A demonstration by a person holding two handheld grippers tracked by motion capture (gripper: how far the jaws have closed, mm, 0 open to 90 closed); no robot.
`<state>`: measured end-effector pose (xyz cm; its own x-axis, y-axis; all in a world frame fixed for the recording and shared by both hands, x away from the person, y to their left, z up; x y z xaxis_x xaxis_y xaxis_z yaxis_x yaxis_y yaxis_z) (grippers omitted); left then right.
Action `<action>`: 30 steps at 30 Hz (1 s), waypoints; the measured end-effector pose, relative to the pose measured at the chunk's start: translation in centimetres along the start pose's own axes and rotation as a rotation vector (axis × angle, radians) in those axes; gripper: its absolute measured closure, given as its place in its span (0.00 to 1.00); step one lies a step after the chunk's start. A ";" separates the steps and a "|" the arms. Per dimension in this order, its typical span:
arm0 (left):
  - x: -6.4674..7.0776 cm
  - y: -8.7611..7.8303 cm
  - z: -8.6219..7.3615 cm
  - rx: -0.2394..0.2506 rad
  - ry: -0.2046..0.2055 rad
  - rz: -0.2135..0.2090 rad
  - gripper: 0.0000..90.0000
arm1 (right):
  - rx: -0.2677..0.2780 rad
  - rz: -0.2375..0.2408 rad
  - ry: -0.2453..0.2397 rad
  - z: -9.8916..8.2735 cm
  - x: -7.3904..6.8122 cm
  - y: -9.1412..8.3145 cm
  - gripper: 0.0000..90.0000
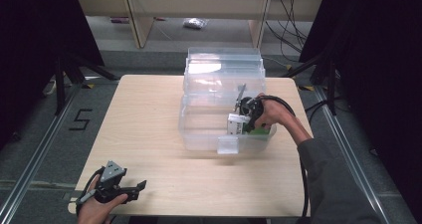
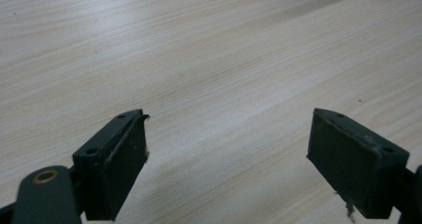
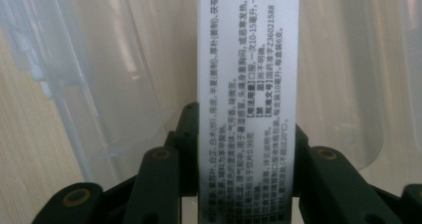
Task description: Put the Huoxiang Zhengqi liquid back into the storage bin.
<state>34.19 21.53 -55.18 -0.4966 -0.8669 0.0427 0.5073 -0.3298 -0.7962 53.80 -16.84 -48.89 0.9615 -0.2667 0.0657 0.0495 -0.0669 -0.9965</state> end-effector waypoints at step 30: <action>0.1 0.1 -0.1 -0.011 0.011 -0.012 0.17 | 0.040 0.024 0.062 -0.3 -0.2 -0.4 0.66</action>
<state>34.13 21.45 -55.31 -0.5106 -0.8586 0.0460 0.4931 -0.3363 -0.8023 53.48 -17.02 -48.54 0.9441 -0.3268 0.0438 0.0388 -0.0218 -0.9990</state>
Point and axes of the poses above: each handheld gripper's, and its own axes: y roughly forward along the jaws, z roughly out of its top, x roughly to its right, the point moved 8 cm from there along y, roughly forward along the jaws, and after that the axes turned 10 degrees about -x, right-handed, at the moved point
